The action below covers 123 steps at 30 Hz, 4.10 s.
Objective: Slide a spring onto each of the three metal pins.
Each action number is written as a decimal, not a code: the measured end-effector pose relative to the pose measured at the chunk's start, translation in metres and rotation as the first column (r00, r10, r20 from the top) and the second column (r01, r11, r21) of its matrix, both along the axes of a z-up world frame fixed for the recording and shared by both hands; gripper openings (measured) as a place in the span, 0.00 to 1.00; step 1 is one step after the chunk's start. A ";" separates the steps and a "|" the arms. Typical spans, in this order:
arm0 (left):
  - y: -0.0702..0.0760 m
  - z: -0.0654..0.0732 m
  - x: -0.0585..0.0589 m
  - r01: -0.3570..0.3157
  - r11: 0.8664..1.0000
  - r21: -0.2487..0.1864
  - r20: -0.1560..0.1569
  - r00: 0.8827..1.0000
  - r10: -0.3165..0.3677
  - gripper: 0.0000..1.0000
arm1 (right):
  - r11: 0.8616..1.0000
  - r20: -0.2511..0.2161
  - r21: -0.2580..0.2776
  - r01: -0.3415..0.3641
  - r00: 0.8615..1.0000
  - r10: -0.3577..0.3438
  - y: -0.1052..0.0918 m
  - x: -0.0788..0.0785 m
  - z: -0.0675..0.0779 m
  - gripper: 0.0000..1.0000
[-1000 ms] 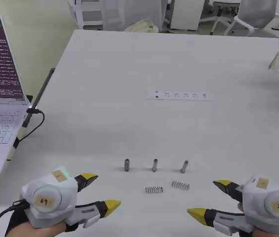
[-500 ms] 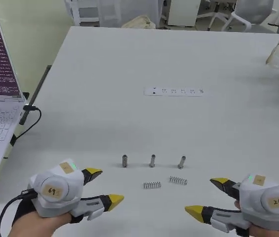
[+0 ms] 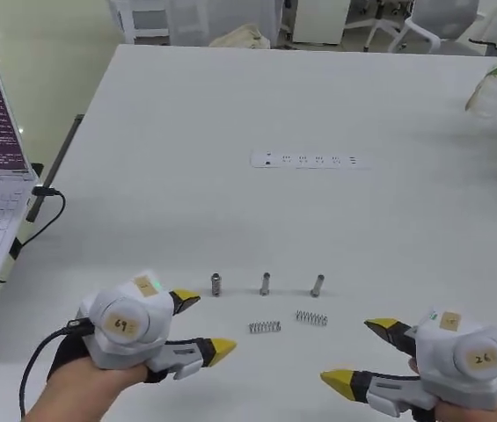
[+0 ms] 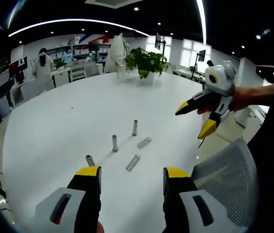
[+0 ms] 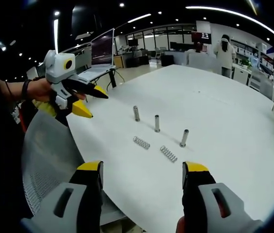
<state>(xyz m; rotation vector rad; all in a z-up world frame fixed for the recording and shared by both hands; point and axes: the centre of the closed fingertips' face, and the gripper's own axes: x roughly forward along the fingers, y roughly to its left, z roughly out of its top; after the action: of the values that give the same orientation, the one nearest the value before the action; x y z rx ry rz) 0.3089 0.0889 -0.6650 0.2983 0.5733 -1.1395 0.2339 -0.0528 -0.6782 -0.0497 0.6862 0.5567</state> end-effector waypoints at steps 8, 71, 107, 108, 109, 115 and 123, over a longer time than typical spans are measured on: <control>-0.013 -0.003 -0.001 0.047 0.999 0.013 0.001 0.999 -0.047 0.45 | 1.000 0.004 0.001 0.016 1.000 -0.016 -0.004 -0.001 0.002 0.64; -0.074 -0.085 0.018 0.140 0.983 0.117 -0.101 0.987 -0.129 0.21 | 1.000 -0.038 0.004 -0.008 0.999 0.008 0.004 -0.007 0.000 0.66; -0.072 -0.126 0.016 0.134 0.970 0.203 -0.141 0.984 -0.106 0.03 | 1.000 -0.055 0.008 0.003 0.998 -0.002 0.002 -0.013 -0.006 0.65; -0.071 -0.126 0.016 0.138 0.968 0.210 -0.133 0.985 -0.112 0.03 | 1.000 -0.055 0.009 0.001 0.998 -0.001 0.003 -0.013 -0.006 0.65; -0.069 -0.126 0.014 0.138 0.967 0.216 -0.137 0.984 -0.109 0.03 | 1.000 -0.056 0.007 -0.001 0.998 0.001 0.003 -0.013 -0.006 0.65; -0.055 -0.126 0.011 0.128 0.966 0.225 -0.153 0.984 -0.094 0.03 | 1.000 -0.056 0.006 -0.003 0.998 0.004 0.004 -0.014 -0.007 0.65; -0.037 -0.123 0.005 0.100 0.971 0.218 -0.151 0.986 -0.068 0.03 | 1.000 -0.058 0.010 -0.008 0.998 0.008 0.006 -0.015 -0.009 0.64</control>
<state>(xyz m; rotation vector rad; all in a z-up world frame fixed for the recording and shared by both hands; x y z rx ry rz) 0.3139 0.0517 -0.7880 0.4422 0.8260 -1.1857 0.2185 -0.0466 -0.6875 -0.0272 0.7399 0.5708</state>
